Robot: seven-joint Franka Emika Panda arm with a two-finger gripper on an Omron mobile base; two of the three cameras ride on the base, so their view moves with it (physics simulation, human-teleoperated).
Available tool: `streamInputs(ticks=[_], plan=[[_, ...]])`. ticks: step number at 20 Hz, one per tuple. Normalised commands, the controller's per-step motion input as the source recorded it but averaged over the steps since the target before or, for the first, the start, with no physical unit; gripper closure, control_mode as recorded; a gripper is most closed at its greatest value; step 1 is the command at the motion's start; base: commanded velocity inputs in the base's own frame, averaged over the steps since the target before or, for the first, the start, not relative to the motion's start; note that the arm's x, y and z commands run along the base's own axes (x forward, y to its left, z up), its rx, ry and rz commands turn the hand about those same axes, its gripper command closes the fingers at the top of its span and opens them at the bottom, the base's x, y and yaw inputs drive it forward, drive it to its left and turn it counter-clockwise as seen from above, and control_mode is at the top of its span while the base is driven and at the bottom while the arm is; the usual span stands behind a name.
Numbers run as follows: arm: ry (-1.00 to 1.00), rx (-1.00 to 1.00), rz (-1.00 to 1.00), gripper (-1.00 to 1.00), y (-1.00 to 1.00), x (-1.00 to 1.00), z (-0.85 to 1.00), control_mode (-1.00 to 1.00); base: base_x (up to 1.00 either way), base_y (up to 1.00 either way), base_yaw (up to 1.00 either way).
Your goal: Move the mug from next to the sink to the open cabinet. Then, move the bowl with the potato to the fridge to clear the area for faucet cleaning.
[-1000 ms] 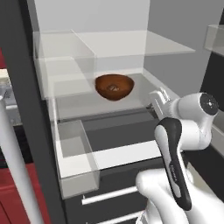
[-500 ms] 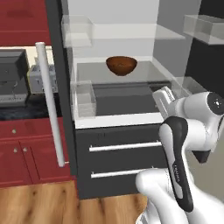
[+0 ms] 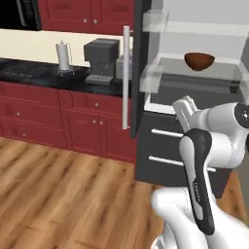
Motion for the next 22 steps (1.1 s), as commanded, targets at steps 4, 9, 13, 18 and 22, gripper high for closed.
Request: streamInputs(ticks=[4,9,13,18,22], plan=[[0.0,0.0,0.0,-1.0,0.0,0.0,0.0,1.0,-0.39,0.04,0.89],[0.0,0.0,0.0,-1.0,0.0,0.0,0.0,1.0,-0.21,0.3,0.72],[0.0,0.0,0.0,-1.0,0.0,0.0,0.0,1.0,-0.01,0.08,0.38],[0.0,0.0,0.0,-1.0,0.0,0.0,0.0,1.0,0.0,0.0,0.14],[0.0,0.0,0.0,-1.0,0.0,0.0,0.0,1.0,0.0,0.0,0.72]])
